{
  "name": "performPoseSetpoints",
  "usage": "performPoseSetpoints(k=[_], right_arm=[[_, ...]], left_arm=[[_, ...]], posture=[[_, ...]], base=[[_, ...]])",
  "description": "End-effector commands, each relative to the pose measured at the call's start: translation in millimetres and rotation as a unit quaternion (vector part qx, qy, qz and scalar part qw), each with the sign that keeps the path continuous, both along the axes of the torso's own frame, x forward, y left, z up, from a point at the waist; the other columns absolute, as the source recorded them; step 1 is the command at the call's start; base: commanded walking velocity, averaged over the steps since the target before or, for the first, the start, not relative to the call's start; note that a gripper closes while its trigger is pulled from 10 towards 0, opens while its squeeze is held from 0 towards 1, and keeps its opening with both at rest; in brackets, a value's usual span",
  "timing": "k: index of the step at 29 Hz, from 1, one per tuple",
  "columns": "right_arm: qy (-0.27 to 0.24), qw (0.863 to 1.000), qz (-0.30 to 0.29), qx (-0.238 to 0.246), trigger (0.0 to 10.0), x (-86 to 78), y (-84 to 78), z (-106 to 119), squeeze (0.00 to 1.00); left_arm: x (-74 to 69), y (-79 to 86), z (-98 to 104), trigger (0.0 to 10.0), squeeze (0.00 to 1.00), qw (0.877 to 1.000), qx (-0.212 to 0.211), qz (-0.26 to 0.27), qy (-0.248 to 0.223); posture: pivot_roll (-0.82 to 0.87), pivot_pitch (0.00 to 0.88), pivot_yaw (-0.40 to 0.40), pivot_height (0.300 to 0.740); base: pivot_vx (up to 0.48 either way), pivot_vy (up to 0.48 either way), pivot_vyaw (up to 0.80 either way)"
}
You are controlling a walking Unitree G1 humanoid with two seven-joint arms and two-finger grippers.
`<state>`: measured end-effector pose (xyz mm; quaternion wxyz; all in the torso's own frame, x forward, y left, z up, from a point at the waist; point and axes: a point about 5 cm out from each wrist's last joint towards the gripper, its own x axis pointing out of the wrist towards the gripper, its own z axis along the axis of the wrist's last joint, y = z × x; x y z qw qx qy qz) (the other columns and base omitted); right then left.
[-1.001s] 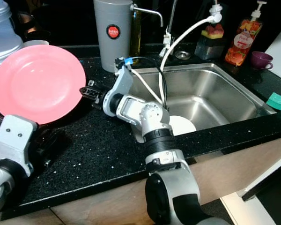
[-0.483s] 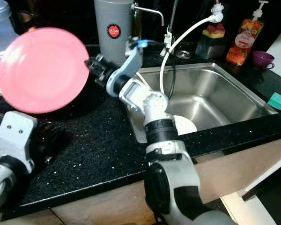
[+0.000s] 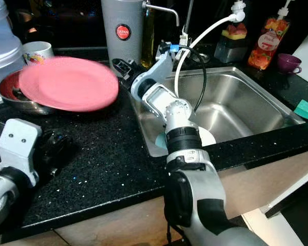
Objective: Kitchen organization
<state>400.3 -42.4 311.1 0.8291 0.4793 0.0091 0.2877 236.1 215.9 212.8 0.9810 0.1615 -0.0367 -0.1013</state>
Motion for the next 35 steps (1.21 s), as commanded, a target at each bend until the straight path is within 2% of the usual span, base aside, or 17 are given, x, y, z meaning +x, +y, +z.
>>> performPoseSetpoints(k=[1, 2, 3, 4, 9, 13, 14, 16, 19, 21, 22, 26, 27, 31, 34, 35], right_arm=[[0.000, 1.000, -0.015, -0.003, 10.0, 3.3, -10.7, 1, 1.00], [0.001, 1.000, -0.014, -0.014, 10.0, 4.1, -14.8, -1, 1.00], [0.001, 1.000, -0.011, -0.026, 10.0, 4.4, -17.5, -3, 0.67], [-0.001, 0.999, -0.006, -0.045, 10.0, 4.3, -21.2, -6, 0.00], [-0.008, 0.999, -0.007, -0.053, 10.0, 3.6, -29.3, -9, 0.00], [-0.021, 0.997, -0.030, -0.065, 10.0, 5.2, -48.2, -11, 0.00], [-0.021, 0.997, -0.030, -0.065, 10.0, 5.2, -48.2, -11, 0.00], [-0.035, 0.994, -0.044, -0.089, 10.0, 5.4, -55.4, -11, 0.00], [-0.043, 0.993, -0.048, -0.097, 10.0, 4.8, -59.1, -12, 0.00], [-0.054, 0.992, -0.048, -0.106, 10.0, 2.2, -64.9, -13, 0.00], [-0.057, 0.991, -0.046, -0.109, 10.0, 0.7, -66.6, -15, 0.00], [-0.062, 0.991, -0.039, -0.113, 10.0, -2.6, -68.5, -17, 0.00], [-0.067, 0.991, -0.034, -0.113, 10.0, -4.6, -68.9, -17, 0.00], [-0.081, 0.990, -0.026, -0.115, 10.0, -7.6, -70.9, -14, 0.00], [-0.091, 0.988, -0.034, -0.120, 10.0, -8.9, -73.9, -12, 0.00], [-0.105, 0.982, -0.062, -0.141, 10.0, -9.3, -79.0, -12, 0.00]], left_arm=[[-0.8, -4.6, -4, 10.0, 0.00, 1.000, -0.016, -0.020, 0.011], [-1.2, -4.5, -4, 10.0, 0.00, 1.000, -0.016, -0.022, 0.010], [-1.2, -4.1, -3, 10.0, 0.00, 1.000, -0.015, -0.021, 0.010], [-0.9, -3.7, -2, 10.0, 0.00, 1.000, -0.016, -0.020, 0.007], [-0.1, -8.0, 2, 10.0, 0.00, 0.999, -0.027, -0.033, -0.005], [-5.5, -29.7, 13, 10.0, 0.00, 0.990, -0.070, -0.117, -0.024], [-5.5, -29.7, 13, 10.0, 0.00, 0.990, -0.070, -0.117, -0.024], [-8.7, -39.2, 18, 10.0, 0.00, 0.983, -0.093, -0.156, -0.032], [-10.7, -44.1, 22, 10.0, 0.00, 0.977, -0.108, -0.178, -0.037], [-15.5, -54.6, 28, 10.0, 0.00, 0.966, -0.123, -0.223, -0.039], [-18.0, -59.4, 30, 10.0, 0.00, 0.961, -0.126, -0.244, -0.035], [-21.6, -67.7, 31, 10.0, 0.00, 0.954, -0.127, -0.270, -0.032], [-20.9, -69.0, 32, 10.0, 0.00, 0.954, -0.128, -0.268, -0.032], [-5.3, -53.6, 31, 10.0, 0.00, 0.977, -0.110, -0.179, -0.039], [-3.0, -49.0, 34, 10.0, 0.00, 0.980, -0.114, -0.158, -0.046], [-3.6, -47.9, 35, 10.0, 0.00, 0.981, -0.108, -0.152, -0.047]], posture=[[0.03, 0.074, -0.056, 0.740], [0.03, 0.073, -0.055, 0.740], [0.03, 0.073, -0.055, 0.740], [0.03, 0.070, -0.055, 0.740], [0.03, 0.067, -0.057, 0.740], [0.03, 0.062, -0.056, 0.740], [0.03, 0.062, -0.056, 0.740], [0.03, 0.061, -0.055, 0.740], [0.02, 0.058, -0.053, 0.740], [0.02, 0.054, -0.050, 0.740], [0.02, 0.054, -0.050, 0.740], [0.02, 0.058, -0.049, 0.740], [0.02, 0.062, -0.050, 0.740], [0.01, 0.068, -0.053, 0.740], [0.02, 0.070, -0.054, 0.740], [0.02, 0.070, -0.054, 0.740]], base=[[0.000, 0.000, 0.00], [0.000, 0.000, 0.00], [0.000, 0.000, 0.00], [0.000, 0.000, 0.00], [0.000, 0.000, 0.00], [0.000, 0.000, 0.00], [0.000, 0.000, 0.00], [0.000, 0.000, 0.00], [0.000, 0.000, 0.00], [0.000, 0.000, 0.00], [0.000, 0.000, 0.00], [0.000, 0.000, 0.00], [0.000, 0.000, 0.00], [0.000, 0.000, 0.00], [0.000, 0.000, 0.00], [0.000, 0.000, 0.00]])
